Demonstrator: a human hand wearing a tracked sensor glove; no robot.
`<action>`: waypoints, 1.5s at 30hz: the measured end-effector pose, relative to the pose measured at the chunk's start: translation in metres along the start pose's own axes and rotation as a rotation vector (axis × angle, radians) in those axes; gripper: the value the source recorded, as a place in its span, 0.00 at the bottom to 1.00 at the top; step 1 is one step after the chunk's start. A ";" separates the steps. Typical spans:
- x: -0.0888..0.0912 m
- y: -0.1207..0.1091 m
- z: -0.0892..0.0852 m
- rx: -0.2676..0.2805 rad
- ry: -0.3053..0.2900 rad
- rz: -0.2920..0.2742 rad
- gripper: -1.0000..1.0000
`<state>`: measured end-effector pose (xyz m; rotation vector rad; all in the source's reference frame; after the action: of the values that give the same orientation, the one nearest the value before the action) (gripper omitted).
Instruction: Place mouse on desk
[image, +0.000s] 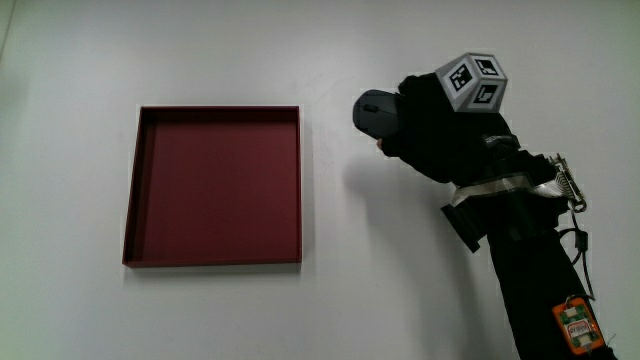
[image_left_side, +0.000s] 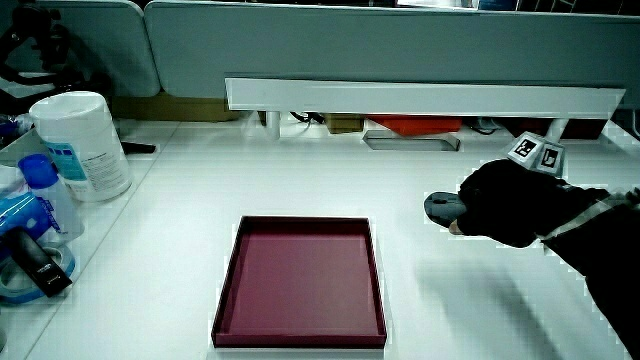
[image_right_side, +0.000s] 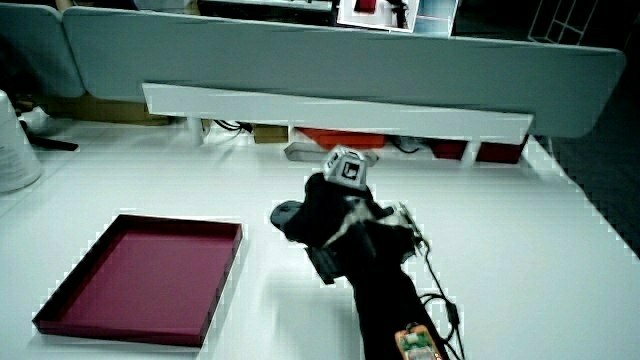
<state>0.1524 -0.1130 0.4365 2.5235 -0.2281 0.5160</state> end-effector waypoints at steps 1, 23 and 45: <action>0.006 0.001 -0.002 0.008 0.001 -0.015 0.50; 0.060 0.025 -0.046 -0.052 0.018 -0.178 0.50; 0.076 0.031 -0.066 -0.161 0.046 -0.235 0.38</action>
<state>0.1925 -0.1073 0.5332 2.3393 0.0435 0.4425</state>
